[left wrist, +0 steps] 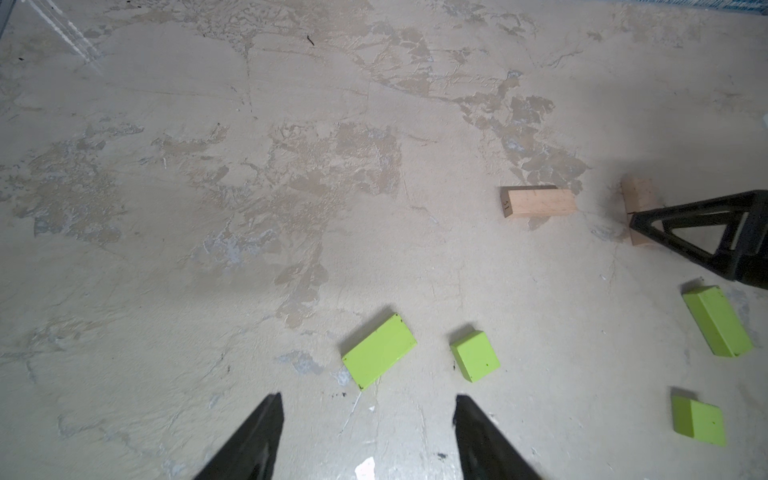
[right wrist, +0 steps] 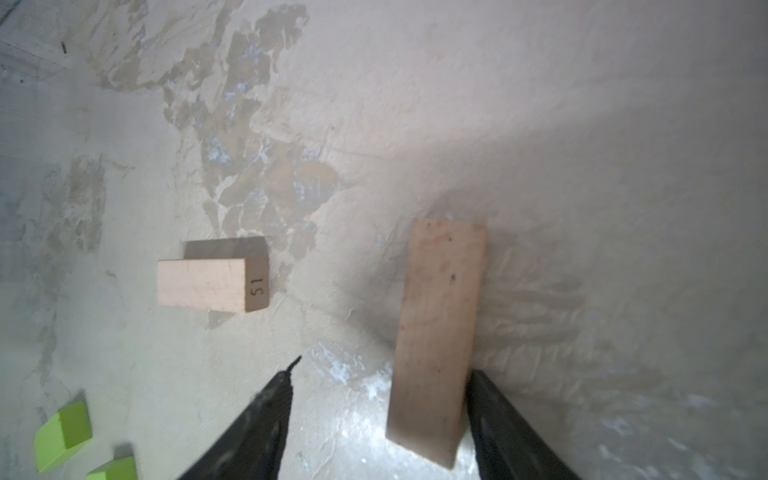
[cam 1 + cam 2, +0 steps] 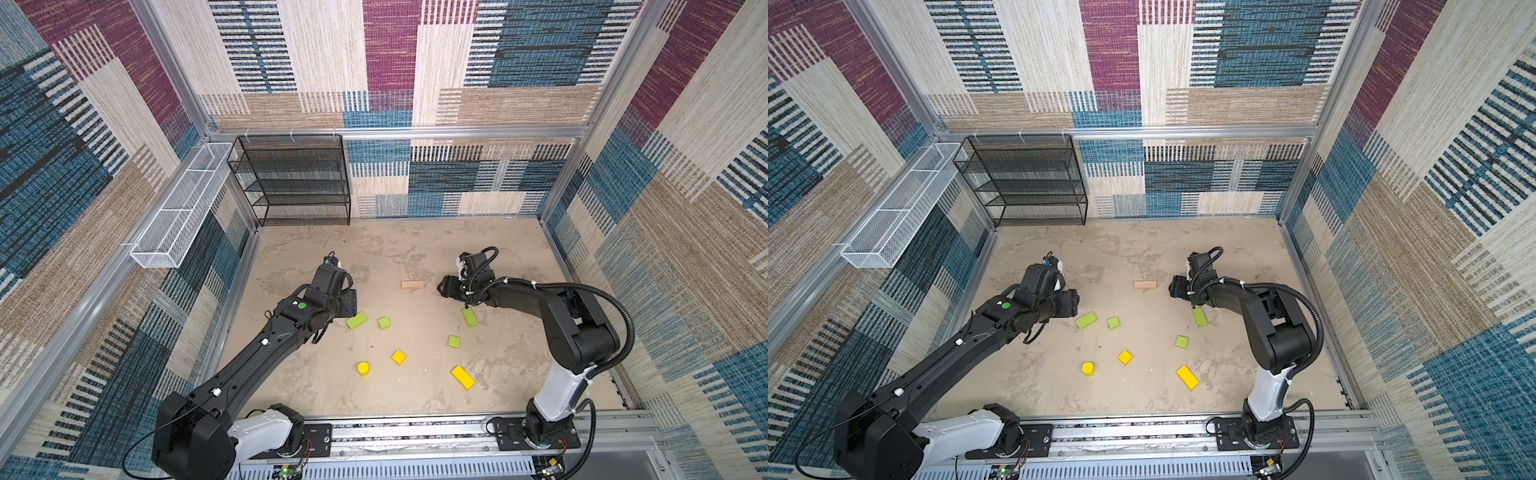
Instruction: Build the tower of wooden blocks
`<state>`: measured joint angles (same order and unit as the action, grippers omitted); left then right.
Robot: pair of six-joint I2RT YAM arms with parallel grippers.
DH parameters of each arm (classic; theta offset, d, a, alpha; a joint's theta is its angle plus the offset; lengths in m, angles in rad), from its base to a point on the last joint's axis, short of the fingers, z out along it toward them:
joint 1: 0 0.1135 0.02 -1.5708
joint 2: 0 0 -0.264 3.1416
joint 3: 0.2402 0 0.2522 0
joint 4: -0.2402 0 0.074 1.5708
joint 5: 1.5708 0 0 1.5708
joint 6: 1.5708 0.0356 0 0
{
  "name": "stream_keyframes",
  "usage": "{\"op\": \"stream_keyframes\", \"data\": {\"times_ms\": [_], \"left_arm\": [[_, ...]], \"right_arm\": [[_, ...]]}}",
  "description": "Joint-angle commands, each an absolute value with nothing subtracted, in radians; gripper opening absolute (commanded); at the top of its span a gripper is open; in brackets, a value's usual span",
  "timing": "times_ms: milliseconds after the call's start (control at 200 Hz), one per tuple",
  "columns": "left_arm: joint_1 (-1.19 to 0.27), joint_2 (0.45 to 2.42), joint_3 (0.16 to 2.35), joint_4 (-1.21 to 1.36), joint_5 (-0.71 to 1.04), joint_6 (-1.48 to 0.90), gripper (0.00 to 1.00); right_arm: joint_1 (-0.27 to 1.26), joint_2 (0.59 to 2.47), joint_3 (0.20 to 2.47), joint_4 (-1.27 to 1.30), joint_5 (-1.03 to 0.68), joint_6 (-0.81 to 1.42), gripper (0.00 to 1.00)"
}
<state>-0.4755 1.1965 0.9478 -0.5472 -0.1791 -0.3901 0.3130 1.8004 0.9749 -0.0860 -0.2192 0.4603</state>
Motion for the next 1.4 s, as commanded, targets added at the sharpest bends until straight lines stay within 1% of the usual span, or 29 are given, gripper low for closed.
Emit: {"op": "stream_keyframes", "data": {"times_ms": [0,311,521,666,771,816,897,1057,1182,1392], "left_arm": [[-0.475,1.2,0.949,-0.556,-0.187,-0.402,0.7],[-0.476,1.22,0.963,-0.554,-0.176,-0.396,0.7],[-0.476,1.219,0.966,-0.554,-0.179,-0.391,0.7],[-0.475,1.217,0.965,-0.554,-0.181,-0.391,0.7],[-0.476,1.221,0.964,-0.555,-0.183,-0.391,0.7],[-0.475,1.222,0.964,-0.554,-0.184,-0.391,0.7],[-0.476,1.228,0.964,-0.553,-0.185,-0.389,0.7],[-0.475,1.231,0.962,-0.552,-0.18,-0.396,0.7],[-0.475,1.228,0.957,-0.552,-0.182,-0.399,0.7],[-0.476,1.211,0.957,-0.56,-0.19,-0.399,0.7]], "right_arm": [[0.319,1.807,0.972,-0.085,-0.28,0.499,0.65],[0.357,1.833,1.021,-0.104,-0.294,0.517,0.64],[0.368,1.833,1.08,-0.161,-0.28,0.509,0.64],[0.37,1.782,1.113,-0.224,-0.218,0.49,0.65],[0.371,1.743,1.151,-0.295,-0.133,0.45,0.71],[0.371,1.738,1.174,-0.331,-0.089,0.42,0.75],[0.371,1.753,1.23,-0.403,-0.04,0.342,0.88],[0.371,1.833,1.326,-0.522,0.011,0.199,1.0],[0.37,1.894,1.359,-0.541,0.023,0.126,0.99],[0.367,1.96,1.395,-0.525,0.001,0.08,0.99]]}}
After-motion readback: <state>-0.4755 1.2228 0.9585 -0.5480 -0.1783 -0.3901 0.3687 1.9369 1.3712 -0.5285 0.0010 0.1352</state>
